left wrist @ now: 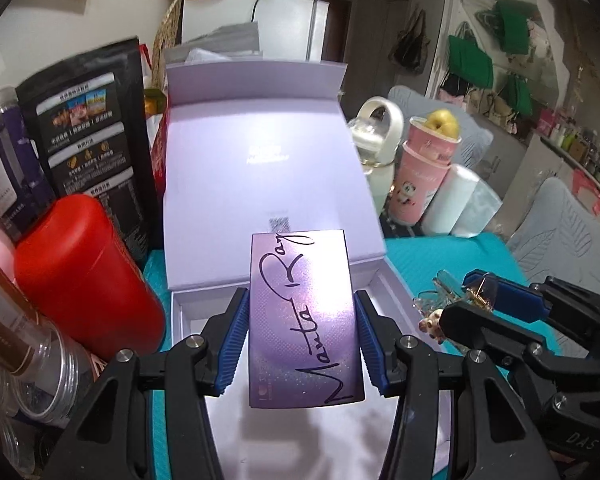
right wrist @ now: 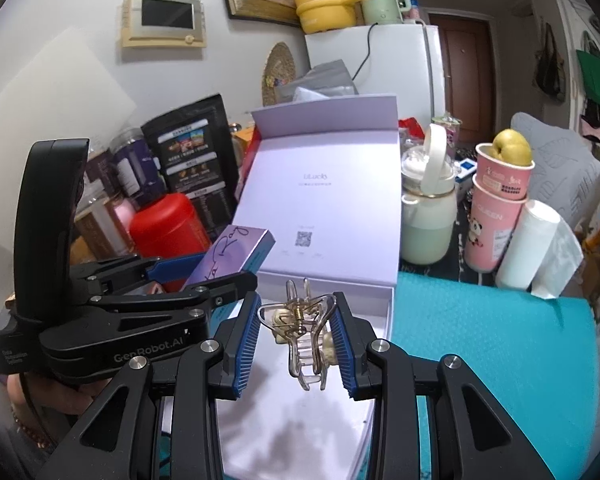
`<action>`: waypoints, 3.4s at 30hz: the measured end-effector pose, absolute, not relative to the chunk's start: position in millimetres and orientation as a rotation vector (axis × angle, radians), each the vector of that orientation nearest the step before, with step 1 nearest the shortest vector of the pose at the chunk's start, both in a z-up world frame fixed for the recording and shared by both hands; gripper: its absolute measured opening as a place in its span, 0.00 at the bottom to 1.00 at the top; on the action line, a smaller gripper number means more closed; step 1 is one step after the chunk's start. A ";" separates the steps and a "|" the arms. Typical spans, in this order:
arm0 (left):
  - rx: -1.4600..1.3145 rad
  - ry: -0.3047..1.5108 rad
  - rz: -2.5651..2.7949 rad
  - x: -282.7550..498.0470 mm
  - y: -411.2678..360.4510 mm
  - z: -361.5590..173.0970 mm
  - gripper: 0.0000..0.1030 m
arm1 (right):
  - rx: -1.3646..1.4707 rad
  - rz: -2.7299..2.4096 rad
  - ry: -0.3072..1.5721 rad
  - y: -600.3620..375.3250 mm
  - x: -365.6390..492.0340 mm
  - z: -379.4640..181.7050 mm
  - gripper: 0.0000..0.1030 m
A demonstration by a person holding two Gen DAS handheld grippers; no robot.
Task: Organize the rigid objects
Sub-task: 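Carry the purple card and gold clip into the open gift box, then open both grippers to release card and clip inside the box, then withdraw both tools from the box back toward the table items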
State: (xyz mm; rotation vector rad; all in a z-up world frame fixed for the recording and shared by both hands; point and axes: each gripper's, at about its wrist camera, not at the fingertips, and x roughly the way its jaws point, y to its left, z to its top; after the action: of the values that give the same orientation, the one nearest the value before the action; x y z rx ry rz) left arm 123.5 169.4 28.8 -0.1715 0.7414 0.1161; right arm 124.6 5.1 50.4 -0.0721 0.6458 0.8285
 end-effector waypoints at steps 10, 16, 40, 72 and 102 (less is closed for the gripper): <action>-0.174 0.859 0.121 145.7 181.8 -8.0 0.49 | -0.072 0.807 0.720 26.7 146.3 15.0 0.34; -0.173 0.913 0.125 154.2 182.9 -25.4 0.49 | -0.091 0.795 0.748 31.0 155.3 2.5 0.34; -0.163 1.046 0.183 176.3 175.6 -58.7 0.50 | -0.155 0.728 0.795 39.9 164.1 -16.7 0.35; -0.145 0.889 0.131 133.7 164.4 14.3 0.82 | -0.129 0.581 0.676 -8.0 129.4 48.3 0.58; -0.020 0.807 -0.106 92.8 60.2 42.2 0.82 | -0.057 0.333 0.635 -118.7 52.4 67.4 0.58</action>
State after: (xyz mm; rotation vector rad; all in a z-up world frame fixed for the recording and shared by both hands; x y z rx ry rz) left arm 92.8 60.2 42.2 -0.0204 0.8067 -0.1056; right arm 52.4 -118.7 67.4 -0.0570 0.6353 0.3330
